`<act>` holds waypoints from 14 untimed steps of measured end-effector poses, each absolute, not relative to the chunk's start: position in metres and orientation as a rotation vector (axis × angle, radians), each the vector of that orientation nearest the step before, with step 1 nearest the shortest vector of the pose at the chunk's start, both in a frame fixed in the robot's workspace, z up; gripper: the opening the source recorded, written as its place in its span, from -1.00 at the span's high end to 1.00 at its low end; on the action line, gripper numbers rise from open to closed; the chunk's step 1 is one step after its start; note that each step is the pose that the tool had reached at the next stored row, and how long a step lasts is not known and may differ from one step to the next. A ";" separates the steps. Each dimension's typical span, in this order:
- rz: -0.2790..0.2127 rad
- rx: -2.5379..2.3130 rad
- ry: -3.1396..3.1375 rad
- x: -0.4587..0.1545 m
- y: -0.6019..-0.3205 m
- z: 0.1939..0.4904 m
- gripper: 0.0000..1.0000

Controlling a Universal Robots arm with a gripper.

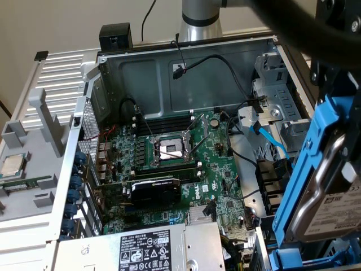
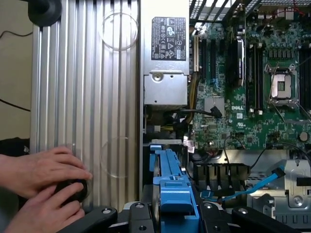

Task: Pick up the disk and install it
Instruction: 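Insert the disk into the insertion slot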

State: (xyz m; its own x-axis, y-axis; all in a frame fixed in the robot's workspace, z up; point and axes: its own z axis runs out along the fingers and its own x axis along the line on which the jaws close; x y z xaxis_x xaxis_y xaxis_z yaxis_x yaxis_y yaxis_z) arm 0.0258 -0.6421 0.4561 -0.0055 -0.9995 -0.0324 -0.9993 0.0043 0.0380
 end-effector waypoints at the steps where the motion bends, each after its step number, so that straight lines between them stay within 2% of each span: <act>1: -0.077 2.212 -2.223 0.026 -0.641 0.455 0.25; 14: -0.058 2.204 -2.216 0.026 -0.621 0.448 0.25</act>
State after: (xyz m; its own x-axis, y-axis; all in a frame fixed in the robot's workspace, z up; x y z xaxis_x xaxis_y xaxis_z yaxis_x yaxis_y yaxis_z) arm 0.0257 -0.6212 0.4478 -0.0058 -0.9999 -0.0152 -0.9993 0.0053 0.0370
